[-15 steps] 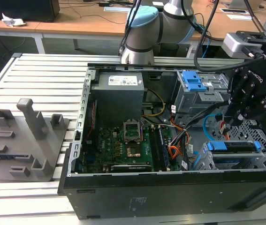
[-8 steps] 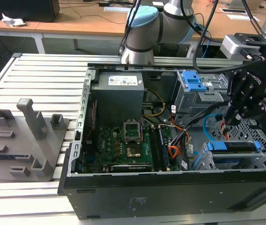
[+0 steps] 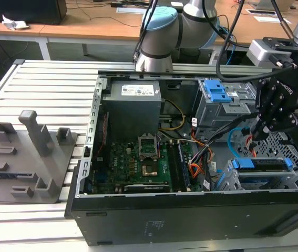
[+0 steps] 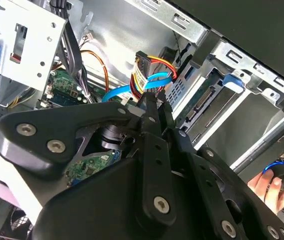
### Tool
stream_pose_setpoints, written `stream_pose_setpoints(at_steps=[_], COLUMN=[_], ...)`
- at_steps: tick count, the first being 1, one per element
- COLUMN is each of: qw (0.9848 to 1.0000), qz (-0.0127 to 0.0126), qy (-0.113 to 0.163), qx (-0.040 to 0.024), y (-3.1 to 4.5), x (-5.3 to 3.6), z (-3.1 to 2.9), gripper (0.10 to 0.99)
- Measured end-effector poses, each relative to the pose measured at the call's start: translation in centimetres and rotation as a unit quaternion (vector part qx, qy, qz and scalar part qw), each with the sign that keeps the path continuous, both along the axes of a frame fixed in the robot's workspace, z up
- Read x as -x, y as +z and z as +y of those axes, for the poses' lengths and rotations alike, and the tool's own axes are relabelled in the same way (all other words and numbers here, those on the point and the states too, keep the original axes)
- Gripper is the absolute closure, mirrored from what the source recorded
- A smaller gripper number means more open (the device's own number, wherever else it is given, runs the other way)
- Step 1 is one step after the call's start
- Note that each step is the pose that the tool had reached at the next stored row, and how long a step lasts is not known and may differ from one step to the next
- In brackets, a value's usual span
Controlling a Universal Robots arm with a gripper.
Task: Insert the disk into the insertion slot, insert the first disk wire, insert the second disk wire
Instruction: 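Insert the first disk wire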
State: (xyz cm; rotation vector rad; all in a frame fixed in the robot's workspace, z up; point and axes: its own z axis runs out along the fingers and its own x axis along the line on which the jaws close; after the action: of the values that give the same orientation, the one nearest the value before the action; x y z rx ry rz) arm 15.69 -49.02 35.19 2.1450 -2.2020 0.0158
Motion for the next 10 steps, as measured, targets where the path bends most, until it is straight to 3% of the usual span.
stream_pose_setpoints(at_steps=[2, 4, 5, 10], qw=[1.0000, 1.0000, 1.0000, 1.0000], qz=[0.0001, 0.0000, 0.0000, 0.0000], qy=[0.000, 0.000, 0.000, 0.000], qx=[0.0001, 0.0001, 0.0001, 0.0000], y=[0.01, 0.01, 0.01, 0.01], x=[0.00, 0.00, 0.00, 0.00], z=[-0.37, -1.57, -1.88, -2.76], gripper=[0.918, 0.918, 0.918, 0.918])
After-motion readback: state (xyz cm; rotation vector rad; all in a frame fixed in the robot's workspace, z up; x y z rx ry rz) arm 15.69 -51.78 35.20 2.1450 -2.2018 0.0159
